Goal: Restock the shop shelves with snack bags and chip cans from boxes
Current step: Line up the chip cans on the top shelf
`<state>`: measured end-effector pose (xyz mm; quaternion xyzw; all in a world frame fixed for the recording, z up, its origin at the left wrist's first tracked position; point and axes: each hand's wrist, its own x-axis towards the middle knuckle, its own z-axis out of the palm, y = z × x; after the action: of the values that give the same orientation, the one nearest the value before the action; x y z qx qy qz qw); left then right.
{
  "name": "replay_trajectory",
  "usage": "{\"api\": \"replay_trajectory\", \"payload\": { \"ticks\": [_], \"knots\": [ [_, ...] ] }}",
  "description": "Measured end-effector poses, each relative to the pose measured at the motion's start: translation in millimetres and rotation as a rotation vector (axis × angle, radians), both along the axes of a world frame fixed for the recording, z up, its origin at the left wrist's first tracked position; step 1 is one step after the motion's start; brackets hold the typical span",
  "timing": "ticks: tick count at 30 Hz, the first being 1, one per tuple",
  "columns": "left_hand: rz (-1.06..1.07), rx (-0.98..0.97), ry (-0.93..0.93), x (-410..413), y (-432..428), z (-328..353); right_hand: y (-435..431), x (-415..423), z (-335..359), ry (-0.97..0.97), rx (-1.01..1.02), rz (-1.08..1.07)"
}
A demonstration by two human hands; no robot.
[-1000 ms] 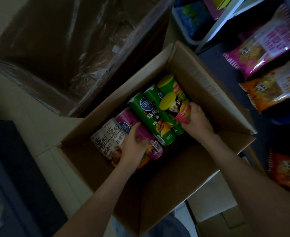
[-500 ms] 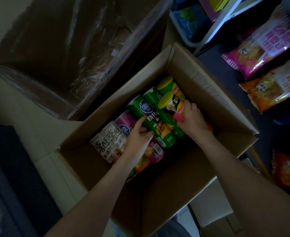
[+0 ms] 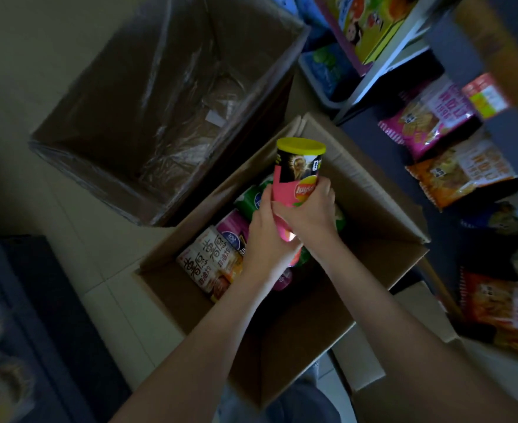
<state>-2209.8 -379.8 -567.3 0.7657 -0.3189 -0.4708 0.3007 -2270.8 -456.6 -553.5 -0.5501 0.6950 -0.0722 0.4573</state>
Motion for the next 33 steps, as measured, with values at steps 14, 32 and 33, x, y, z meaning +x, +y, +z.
{"api": "replay_trajectory", "payload": {
  "ticks": [14, 32, 33],
  "knots": [
    [0.119, 0.119, 0.217, 20.2, 41.5, -68.0, -11.7, -73.3, -80.2, 0.131, -0.053, 0.510],
    [0.116, 0.131, 0.378, 37.4, 40.5, -96.4, -56.4, -13.4, -120.1, 0.609, -0.354, 0.939],
    [0.116, 0.134, 0.383, 38.0, 40.3, -96.1, -55.2, -13.0, -120.5, 0.618, -0.363, 0.932]
  ]
}}
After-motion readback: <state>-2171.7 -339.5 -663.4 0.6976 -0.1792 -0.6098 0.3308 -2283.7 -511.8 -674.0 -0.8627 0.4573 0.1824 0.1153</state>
